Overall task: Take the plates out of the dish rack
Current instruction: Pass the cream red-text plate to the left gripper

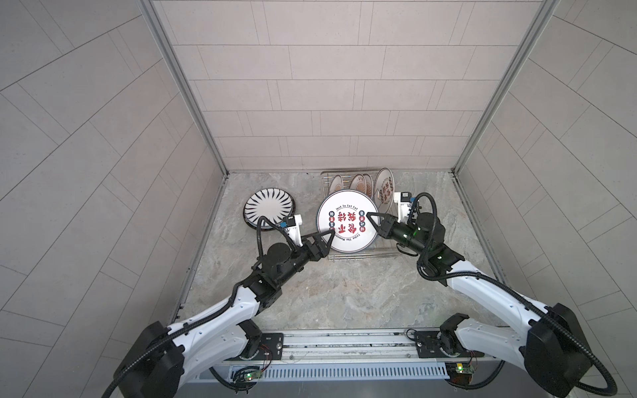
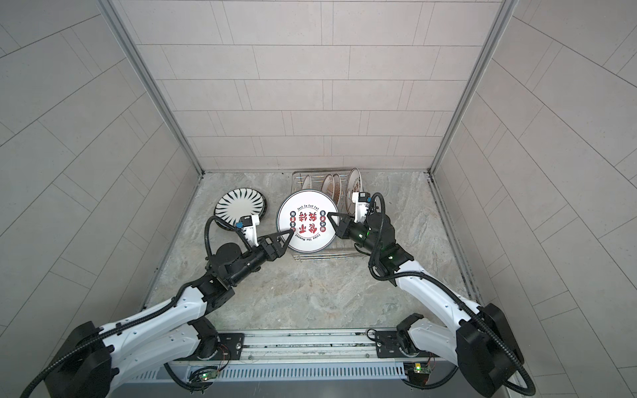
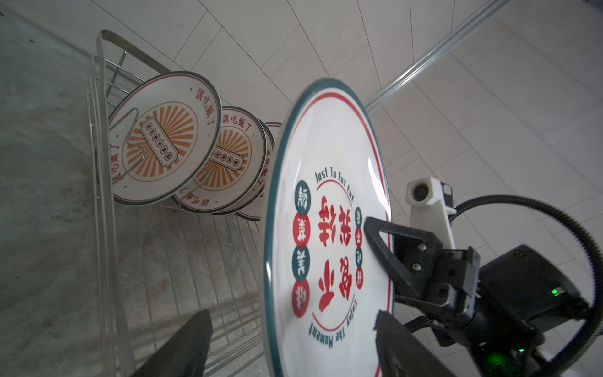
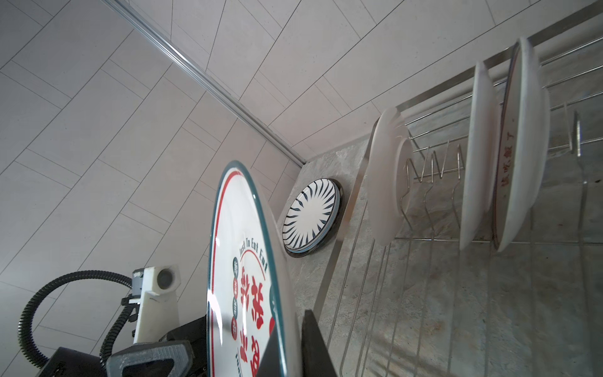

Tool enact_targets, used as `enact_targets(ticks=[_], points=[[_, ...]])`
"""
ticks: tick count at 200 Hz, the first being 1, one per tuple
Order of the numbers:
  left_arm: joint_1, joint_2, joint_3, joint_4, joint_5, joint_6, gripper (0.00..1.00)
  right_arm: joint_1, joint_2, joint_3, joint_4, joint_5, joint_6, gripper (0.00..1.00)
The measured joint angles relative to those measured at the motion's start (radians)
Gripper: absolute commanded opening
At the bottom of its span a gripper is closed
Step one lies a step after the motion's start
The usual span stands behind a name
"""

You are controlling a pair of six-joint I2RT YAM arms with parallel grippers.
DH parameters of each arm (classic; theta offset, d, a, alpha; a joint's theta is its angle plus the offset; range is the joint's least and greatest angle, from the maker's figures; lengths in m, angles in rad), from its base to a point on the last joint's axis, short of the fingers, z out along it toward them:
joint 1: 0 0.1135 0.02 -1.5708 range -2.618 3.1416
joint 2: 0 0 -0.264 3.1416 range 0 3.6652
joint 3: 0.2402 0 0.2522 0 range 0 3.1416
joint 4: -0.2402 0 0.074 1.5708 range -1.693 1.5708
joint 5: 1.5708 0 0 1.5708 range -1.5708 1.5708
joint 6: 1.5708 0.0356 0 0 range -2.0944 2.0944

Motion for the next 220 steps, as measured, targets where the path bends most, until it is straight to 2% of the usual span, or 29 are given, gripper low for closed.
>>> enact_targets(ticks=[13,60,85,122,156,188,220], points=[[0.005,0.014,-0.002,0.025,0.001,-0.032,0.55,-0.003,0.01,0.0,0.015,-0.016,0.011,0.06],[0.009,0.053,-0.004,0.046,0.005,-0.101,0.27,-0.016,0.077,0.0,0.068,-0.055,0.032,0.06],[0.009,0.078,-0.003,0.046,0.003,-0.111,0.22,-0.016,0.097,0.0,0.066,-0.055,0.032,0.06],[0.009,0.102,-0.002,0.047,-0.003,-0.118,0.2,-0.008,0.106,0.0,0.064,-0.051,0.026,0.06],[0.014,0.121,-0.002,0.051,0.001,-0.156,0.12,-0.006,0.132,0.006,0.065,-0.054,0.022,0.08],[0.021,0.122,0.0,0.07,0.001,-0.193,0.07,0.0,0.141,0.029,0.059,-0.045,0.002,0.14],[0.024,0.13,0.004,0.083,0.003,-0.196,0.04,0.016,0.142,0.036,-0.001,-0.017,-0.025,0.28]])
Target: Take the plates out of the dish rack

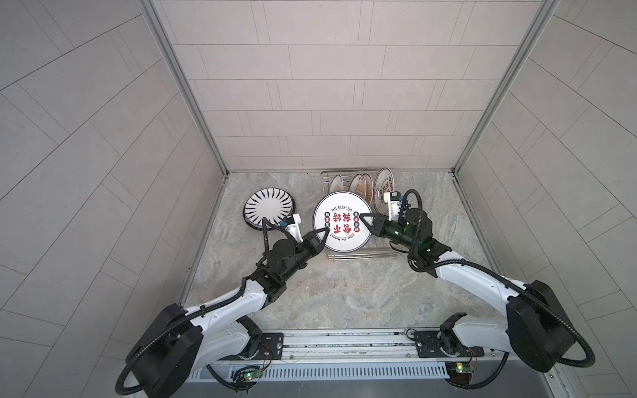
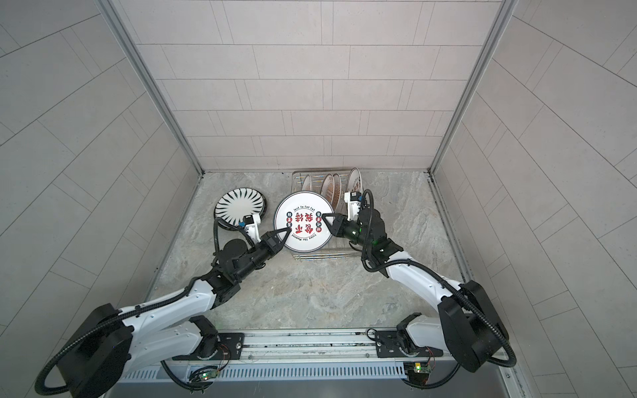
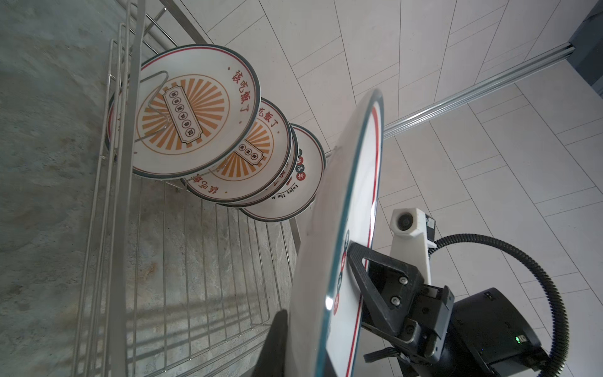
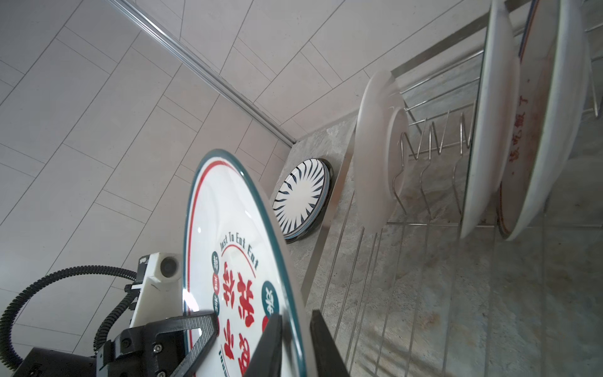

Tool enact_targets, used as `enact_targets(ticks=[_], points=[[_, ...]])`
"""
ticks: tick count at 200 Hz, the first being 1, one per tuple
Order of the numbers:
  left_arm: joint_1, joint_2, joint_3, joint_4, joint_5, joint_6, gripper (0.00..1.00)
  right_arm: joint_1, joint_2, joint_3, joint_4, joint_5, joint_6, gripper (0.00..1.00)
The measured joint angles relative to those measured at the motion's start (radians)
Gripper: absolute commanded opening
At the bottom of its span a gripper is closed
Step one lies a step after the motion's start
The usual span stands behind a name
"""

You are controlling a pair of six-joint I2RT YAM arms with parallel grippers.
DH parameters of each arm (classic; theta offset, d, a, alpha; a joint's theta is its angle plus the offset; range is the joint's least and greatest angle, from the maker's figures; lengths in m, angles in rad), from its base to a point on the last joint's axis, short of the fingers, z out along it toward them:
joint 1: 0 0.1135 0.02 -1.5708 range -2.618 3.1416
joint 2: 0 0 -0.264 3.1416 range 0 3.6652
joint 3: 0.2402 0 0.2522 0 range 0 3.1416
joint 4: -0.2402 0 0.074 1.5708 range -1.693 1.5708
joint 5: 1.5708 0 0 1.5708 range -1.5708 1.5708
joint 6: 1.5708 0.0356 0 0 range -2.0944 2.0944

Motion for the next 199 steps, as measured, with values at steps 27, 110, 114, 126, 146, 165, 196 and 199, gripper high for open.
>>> enact_targets(ticks=[27,110,114,126,146,165,196,199], points=[[0.006,0.025,0.0,0.008,0.006,-0.009,0.03,0.011,0.0,0.016,-0.043,0.009,-0.024,0.41],[0.058,0.048,-0.002,0.018,0.032,-0.044,0.03,0.036,-0.016,0.024,-0.093,0.019,-0.065,1.0],[0.061,0.048,-0.002,0.018,0.034,-0.045,0.03,0.037,-0.018,0.024,-0.1,0.023,-0.068,1.0],[0.071,0.047,-0.008,0.02,0.038,-0.051,0.03,0.039,-0.027,0.025,-0.122,0.035,-0.077,1.0],[0.093,0.035,-0.021,0.021,0.042,-0.062,0.03,0.05,-0.044,0.025,-0.154,0.072,-0.101,0.99],[0.122,0.021,-0.033,0.021,0.055,-0.074,0.03,0.069,-0.061,0.025,-0.178,0.101,-0.139,0.99],[0.168,0.013,-0.053,0.044,0.077,-0.102,0.03,0.109,-0.092,0.027,-0.221,0.171,-0.203,1.0],[0.173,0.011,-0.056,0.046,0.079,-0.106,0.03,0.112,-0.094,0.028,-0.226,0.181,-0.208,1.0]])
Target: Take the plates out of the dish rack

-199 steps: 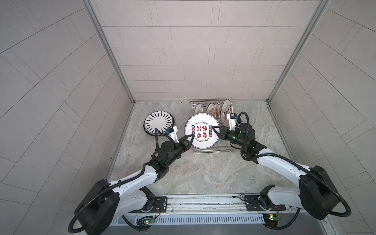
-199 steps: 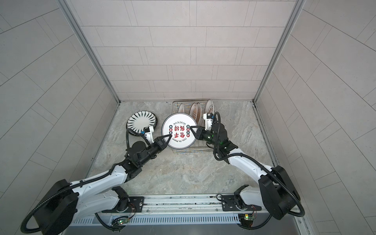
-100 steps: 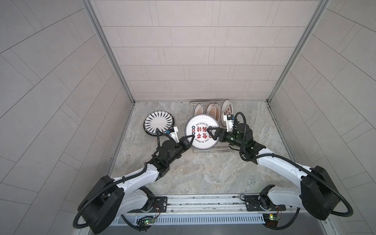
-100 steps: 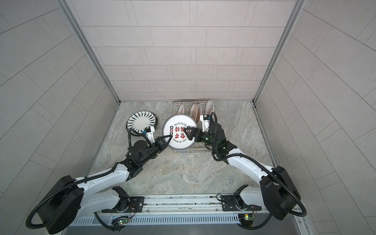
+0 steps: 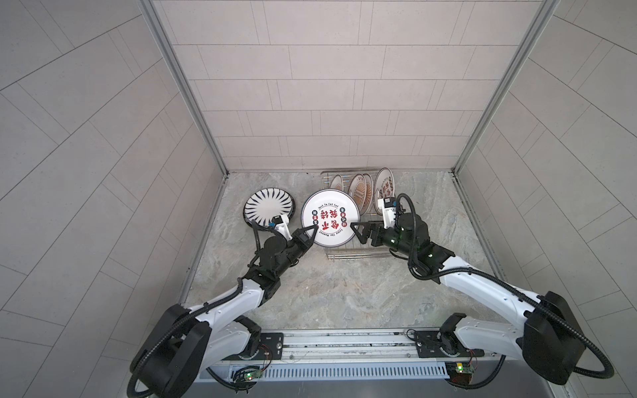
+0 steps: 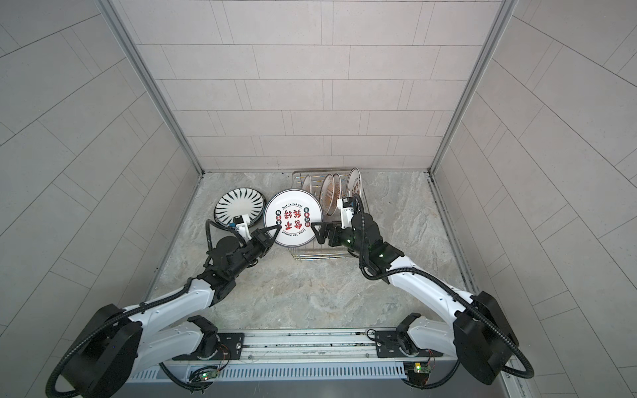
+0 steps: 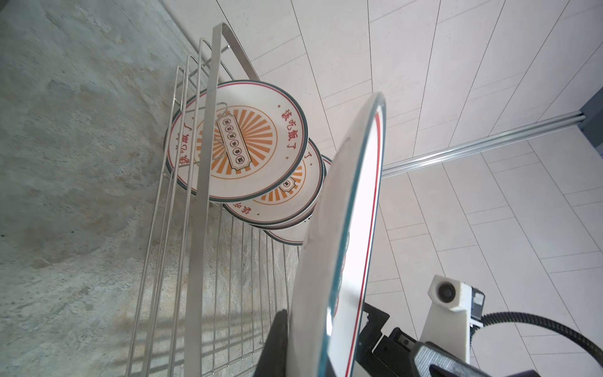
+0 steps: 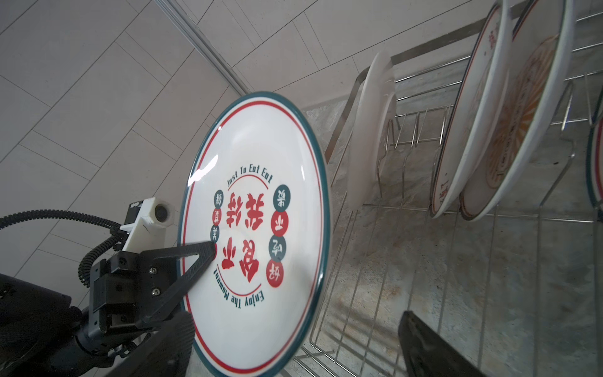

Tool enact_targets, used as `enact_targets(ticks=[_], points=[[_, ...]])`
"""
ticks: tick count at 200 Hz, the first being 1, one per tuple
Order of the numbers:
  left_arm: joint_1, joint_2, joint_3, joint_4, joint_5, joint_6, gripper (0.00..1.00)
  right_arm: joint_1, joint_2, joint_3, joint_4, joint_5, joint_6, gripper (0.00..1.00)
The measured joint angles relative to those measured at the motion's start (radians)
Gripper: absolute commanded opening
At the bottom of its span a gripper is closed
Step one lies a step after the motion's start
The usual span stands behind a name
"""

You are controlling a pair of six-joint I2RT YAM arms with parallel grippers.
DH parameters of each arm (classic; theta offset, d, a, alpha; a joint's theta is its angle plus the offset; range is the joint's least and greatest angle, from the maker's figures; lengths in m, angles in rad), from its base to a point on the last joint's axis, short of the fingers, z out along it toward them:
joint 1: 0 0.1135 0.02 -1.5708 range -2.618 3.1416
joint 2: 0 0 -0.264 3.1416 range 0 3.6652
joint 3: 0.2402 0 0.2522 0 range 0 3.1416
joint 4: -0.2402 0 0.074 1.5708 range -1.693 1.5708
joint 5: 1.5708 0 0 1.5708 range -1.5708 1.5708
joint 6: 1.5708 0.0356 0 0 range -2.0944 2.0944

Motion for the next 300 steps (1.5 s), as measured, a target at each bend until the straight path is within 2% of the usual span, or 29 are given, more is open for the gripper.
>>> enact_targets(ticks=[62,122,162,210,300], points=[[0.102,-0.097,-0.058,-0.009,0.023,-0.035,0.03,0.039,-0.03,0.0,-0.021,0.114,-0.061,0.99],[0.198,-0.139,-0.092,-0.011,0.045,-0.061,0.03,0.163,-0.028,0.008,-0.002,0.159,-0.184,1.0],[0.293,-0.138,-0.143,-0.013,0.059,-0.095,0.09,0.22,0.027,0.053,0.03,0.179,-0.251,1.0],[0.328,-0.14,-0.203,-0.021,0.058,-0.092,0.06,0.251,0.131,0.177,0.024,0.182,-0.319,1.0],[0.361,-0.141,-0.232,-0.19,0.046,-0.041,0.07,0.265,0.298,0.34,-0.045,0.147,-0.359,0.99]])
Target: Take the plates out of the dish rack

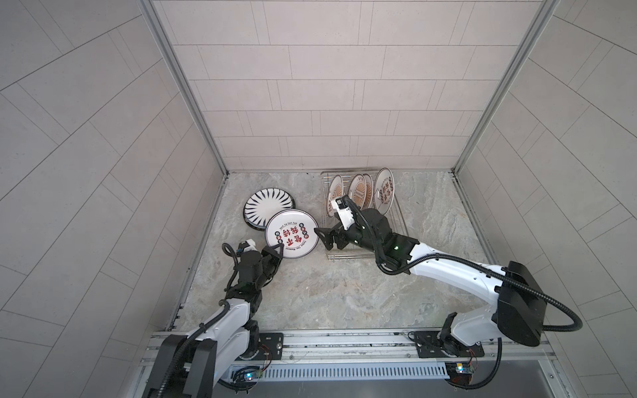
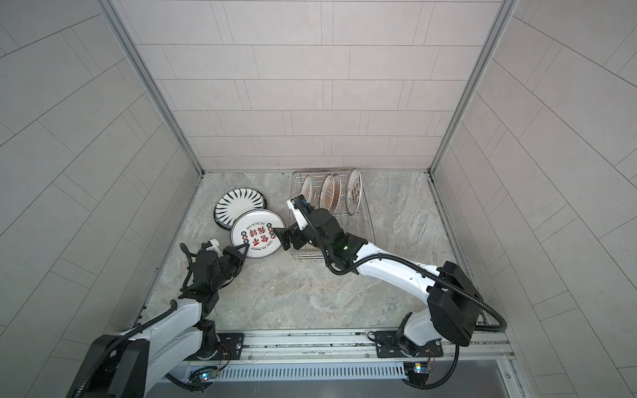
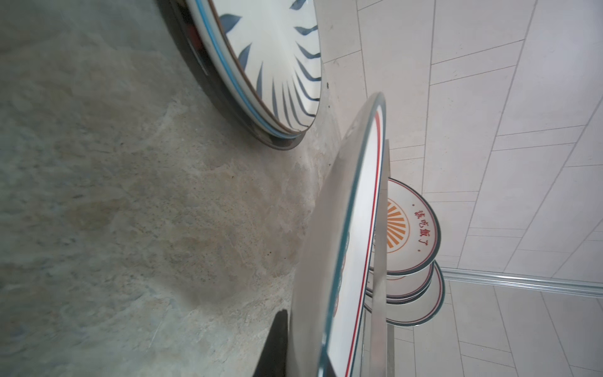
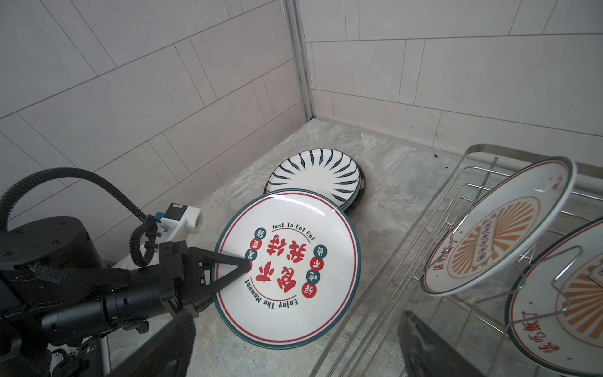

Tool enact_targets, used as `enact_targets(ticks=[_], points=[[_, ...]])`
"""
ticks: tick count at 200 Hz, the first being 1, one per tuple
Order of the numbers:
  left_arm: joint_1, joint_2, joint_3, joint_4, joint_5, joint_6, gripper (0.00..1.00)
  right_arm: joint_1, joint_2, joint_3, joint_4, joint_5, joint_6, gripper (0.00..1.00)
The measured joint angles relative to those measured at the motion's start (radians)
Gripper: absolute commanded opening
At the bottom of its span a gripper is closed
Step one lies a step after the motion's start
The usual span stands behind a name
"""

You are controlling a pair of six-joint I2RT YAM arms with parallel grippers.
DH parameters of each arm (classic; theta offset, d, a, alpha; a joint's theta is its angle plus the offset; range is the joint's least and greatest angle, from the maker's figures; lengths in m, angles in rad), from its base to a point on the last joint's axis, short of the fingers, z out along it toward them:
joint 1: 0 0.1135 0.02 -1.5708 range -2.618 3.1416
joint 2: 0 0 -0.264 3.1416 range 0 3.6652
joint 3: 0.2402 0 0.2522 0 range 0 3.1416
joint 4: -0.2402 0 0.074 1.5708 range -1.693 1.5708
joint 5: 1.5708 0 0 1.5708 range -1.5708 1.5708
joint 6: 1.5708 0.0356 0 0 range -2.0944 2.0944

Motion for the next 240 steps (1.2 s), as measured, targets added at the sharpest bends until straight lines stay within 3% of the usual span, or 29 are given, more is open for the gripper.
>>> enact_targets(ticks=[55,151,195,240], points=[[0.0,0.0,0.0,-0.129,-0.01,0.051,0.08,0.003,0.167,0.195,-0.163,-0.018,-0.013,0.97],[0.001,0.013,0.003,-0.208,-0.035,0.087,0.11,0.004,0.275,0.293,-0.266,-0.042,-0.009,0.96],[0.001,0.051,0.008,-0.219,-0.049,0.094,0.25,0.004,0.298,0.312,-0.279,-0.058,-0.008,0.96],[0.002,0.109,0.014,-0.201,-0.065,0.1,0.32,0.004,0.323,0.331,-0.306,-0.071,-0.008,0.96]])
